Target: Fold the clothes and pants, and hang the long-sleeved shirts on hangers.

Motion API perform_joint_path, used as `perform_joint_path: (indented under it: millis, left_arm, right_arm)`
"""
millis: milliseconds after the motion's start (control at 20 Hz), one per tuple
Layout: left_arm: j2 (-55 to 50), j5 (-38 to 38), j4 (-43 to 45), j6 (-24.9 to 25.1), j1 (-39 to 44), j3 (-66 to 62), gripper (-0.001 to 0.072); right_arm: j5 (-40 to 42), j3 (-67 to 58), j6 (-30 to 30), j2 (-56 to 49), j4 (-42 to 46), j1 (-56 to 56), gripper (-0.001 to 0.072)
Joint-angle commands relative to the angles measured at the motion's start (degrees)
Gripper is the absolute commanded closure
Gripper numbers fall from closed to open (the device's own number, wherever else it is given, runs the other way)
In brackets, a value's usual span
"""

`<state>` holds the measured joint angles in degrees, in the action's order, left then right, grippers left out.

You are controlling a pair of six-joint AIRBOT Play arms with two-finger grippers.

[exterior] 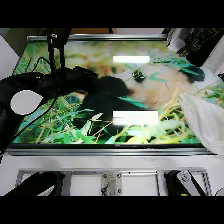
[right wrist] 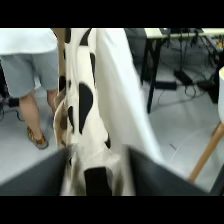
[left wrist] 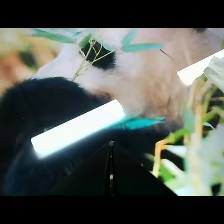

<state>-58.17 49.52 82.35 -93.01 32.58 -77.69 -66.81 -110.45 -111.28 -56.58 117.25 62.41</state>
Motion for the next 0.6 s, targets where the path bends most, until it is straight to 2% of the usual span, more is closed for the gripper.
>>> perform_joint_path:
  millis: [0,100,200,300,350,450,550]
  left_arm:
    - [-0.04,-0.02,0.09,-0.02,0.00,0.02,0.0698]
    - [-0.04,-0.02,0.20,-0.04,0.00,0.02,0.0698]
    - [-0.04,-0.02,0.20,-0.02,0.00,0.02,0.0698]
    - [-0.04,-0.02,0.20,-0.02,0.00,0.02,0.0698]
    - [-0.04,-0.02,0.22,-0.02,0.00,0.02,0.0698]
    - [-0.17,-0.07,0.20,-0.02,0.00,0.02,0.0698]
    - [-0.61,0.00,0.20,-0.04,0.00,0.04,0.0698]
  right_arm:
    - [2.78,-0.02,0.26,0.57,-2.10,-0.13,0.0178]
    - [7.48,-0.02,0.28,1.51,-5.53,-0.13,0.0177]
    - [15.37,-0.02,1.97,2.67,-13.11,-0.13,0.0178]
    - [23.04,-0.02,9.57,3.28,-27.52,-0.13,0.0177]
    - [25.22,-0.02,14.91,3.28,-37.73,-0.13,0.0177]
    - [23.15,0.00,26.40,2.27,-61.55,-0.13,0.0177]
    - [13.18,0.00,41.22,-0.11,-87.23,-0.15,0.0177]
